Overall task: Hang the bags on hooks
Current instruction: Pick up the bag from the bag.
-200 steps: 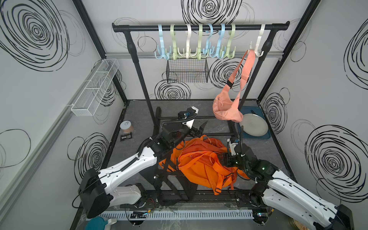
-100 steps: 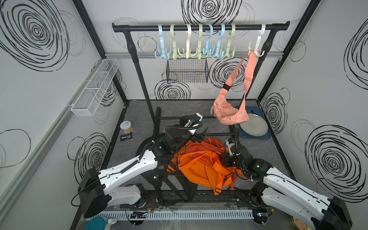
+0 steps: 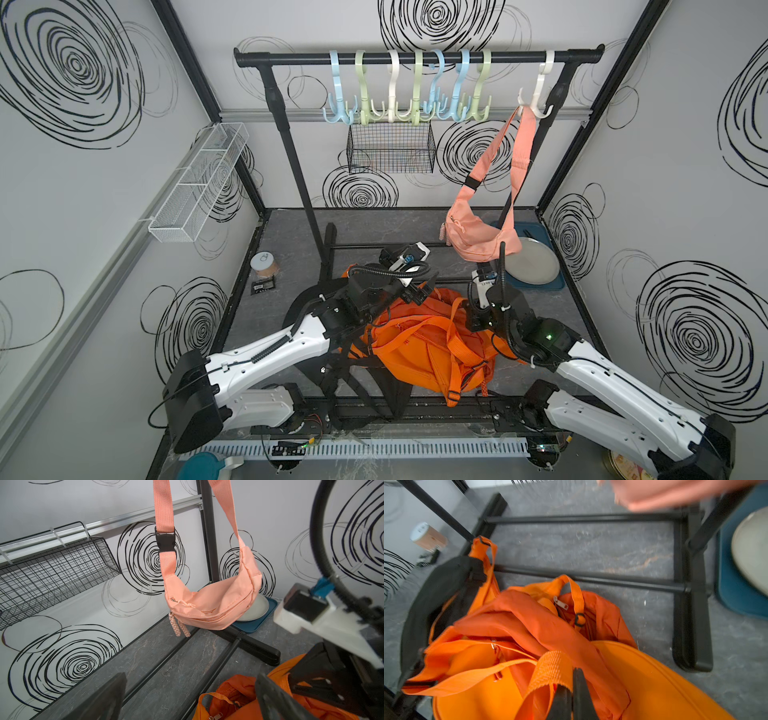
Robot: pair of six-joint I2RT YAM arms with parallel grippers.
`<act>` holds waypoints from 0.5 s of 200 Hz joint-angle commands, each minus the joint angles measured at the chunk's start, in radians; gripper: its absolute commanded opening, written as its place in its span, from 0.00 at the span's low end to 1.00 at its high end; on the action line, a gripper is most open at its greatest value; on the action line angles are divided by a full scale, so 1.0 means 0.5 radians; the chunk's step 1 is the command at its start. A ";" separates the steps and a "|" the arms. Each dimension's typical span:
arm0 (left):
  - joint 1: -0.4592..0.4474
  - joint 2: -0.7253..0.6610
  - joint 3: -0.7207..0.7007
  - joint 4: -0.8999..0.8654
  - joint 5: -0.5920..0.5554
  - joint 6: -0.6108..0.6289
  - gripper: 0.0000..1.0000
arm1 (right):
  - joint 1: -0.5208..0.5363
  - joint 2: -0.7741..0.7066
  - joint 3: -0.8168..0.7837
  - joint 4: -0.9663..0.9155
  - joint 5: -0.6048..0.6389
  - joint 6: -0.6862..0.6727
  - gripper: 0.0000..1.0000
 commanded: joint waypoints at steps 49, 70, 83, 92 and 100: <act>-0.233 -0.121 0.147 -0.008 0.289 0.038 0.99 | 0.015 0.220 0.810 -0.096 0.197 -0.369 0.00; -0.278 -0.147 0.132 0.036 0.360 -0.027 0.99 | 0.016 0.314 0.990 -0.093 0.208 -0.435 0.00; -0.285 -0.161 0.109 0.083 0.394 -0.082 0.99 | 0.017 0.361 1.090 -0.105 0.226 -0.464 0.00; -0.280 -0.158 0.091 0.121 0.411 -0.127 0.99 | 0.016 0.384 1.148 -0.105 0.229 -0.475 0.00; -0.279 -0.138 0.089 0.135 0.417 -0.147 0.99 | 0.015 0.403 1.201 -0.099 0.216 -0.486 0.00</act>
